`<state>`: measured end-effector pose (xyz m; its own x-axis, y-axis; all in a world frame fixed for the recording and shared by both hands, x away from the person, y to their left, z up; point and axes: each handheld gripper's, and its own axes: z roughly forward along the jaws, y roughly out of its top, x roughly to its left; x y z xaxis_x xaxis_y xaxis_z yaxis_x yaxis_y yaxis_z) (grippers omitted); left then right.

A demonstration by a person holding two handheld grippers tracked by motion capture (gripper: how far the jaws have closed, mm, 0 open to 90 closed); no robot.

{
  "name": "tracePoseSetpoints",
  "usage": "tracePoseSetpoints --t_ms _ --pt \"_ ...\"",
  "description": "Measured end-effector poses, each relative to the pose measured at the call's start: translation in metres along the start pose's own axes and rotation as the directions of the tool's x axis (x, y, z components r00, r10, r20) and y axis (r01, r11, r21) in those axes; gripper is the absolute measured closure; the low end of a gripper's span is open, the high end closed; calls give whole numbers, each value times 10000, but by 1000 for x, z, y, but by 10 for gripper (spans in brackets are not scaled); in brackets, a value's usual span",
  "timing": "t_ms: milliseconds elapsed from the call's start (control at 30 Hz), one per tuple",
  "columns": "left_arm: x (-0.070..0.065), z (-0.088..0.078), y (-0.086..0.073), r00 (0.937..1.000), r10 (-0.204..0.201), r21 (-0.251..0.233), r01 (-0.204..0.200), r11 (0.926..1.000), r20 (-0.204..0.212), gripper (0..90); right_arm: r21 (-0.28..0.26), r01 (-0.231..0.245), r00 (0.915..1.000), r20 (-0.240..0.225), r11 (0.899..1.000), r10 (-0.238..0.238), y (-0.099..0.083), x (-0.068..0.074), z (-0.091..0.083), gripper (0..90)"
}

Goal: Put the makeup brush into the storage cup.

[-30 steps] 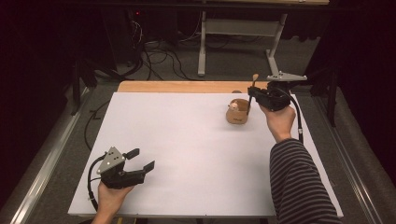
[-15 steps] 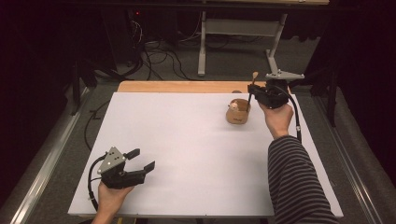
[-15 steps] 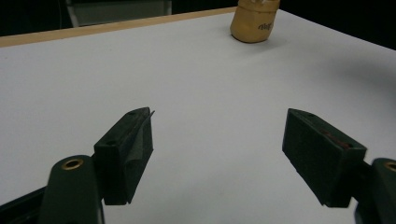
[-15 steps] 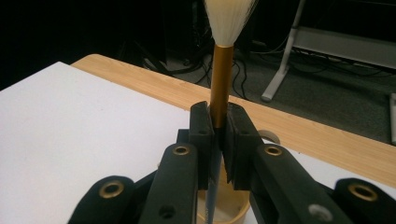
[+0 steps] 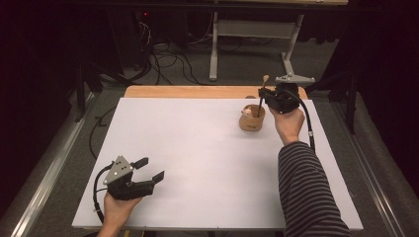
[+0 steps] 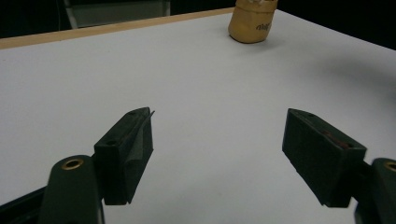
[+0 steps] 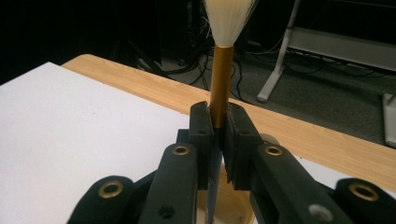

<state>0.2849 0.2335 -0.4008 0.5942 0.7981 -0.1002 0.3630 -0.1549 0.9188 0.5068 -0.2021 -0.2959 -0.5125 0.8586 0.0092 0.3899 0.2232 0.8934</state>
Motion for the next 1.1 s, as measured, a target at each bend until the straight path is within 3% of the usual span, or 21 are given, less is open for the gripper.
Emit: tracePoseSetpoints --t_ms 367,1100 --pt "-3 2 1 10000 45 16 -45 10000 67 255 253 -35 9995 310 9997 28 -5 -4 9 850" --pt "-2 -1 2 9999 -11 -199 8 9998 -156 259 800 -133 9993 365 9967 104 -12 0 28 848"
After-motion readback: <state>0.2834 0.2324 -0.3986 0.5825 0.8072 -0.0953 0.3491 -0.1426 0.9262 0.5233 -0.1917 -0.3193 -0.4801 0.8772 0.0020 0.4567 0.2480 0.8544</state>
